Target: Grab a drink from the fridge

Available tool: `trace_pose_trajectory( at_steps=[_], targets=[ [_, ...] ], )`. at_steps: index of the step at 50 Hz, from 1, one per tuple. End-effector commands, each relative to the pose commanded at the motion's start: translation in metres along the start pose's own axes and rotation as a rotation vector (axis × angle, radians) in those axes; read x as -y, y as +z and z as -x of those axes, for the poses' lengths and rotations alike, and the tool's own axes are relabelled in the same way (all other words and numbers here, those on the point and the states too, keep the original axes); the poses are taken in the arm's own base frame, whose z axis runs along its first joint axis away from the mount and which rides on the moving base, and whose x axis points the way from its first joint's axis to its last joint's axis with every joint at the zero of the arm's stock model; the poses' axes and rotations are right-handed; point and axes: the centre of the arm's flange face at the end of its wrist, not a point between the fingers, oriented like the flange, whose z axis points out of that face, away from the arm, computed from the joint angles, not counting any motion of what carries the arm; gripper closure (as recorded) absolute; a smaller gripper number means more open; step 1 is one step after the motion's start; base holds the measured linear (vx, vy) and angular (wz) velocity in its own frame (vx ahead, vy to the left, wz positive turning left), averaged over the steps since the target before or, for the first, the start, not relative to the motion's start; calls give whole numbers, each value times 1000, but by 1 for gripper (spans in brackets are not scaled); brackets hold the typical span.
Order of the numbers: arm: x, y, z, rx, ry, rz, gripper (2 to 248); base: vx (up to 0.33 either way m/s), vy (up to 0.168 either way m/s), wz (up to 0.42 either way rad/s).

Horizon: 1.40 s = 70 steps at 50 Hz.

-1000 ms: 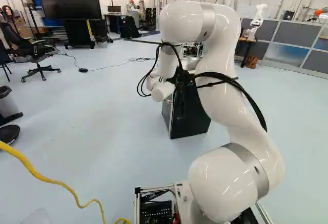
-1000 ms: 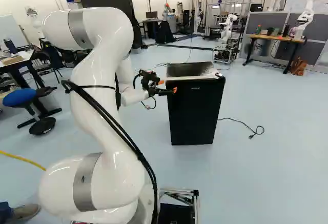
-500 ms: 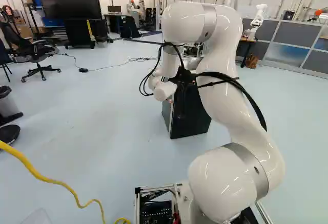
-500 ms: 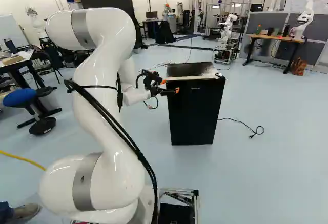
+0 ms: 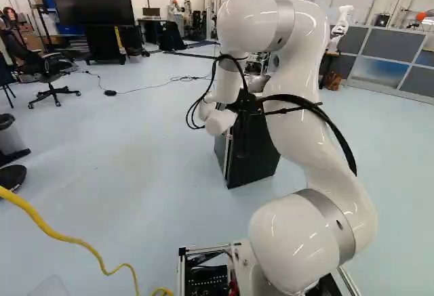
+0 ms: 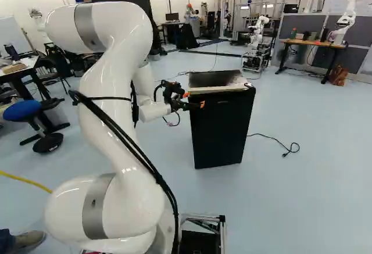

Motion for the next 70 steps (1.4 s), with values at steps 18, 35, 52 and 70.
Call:
trace_pose_trajectory(
  at_steps=[18, 35, 52, 70],
  targets=[
    [-27, -27, -1, 24, -31, -2, 3, 0, 0, 0],
    [-54, -53, -1, 47, -55, 13, 3, 0, 0, 0],
    [-85, -73, -1, 67, -74, 44, 3, 0, 0, 0],
    [-120, -89, -2, 86, -86, 93, 3, 0, 0, 0]
  ],
)
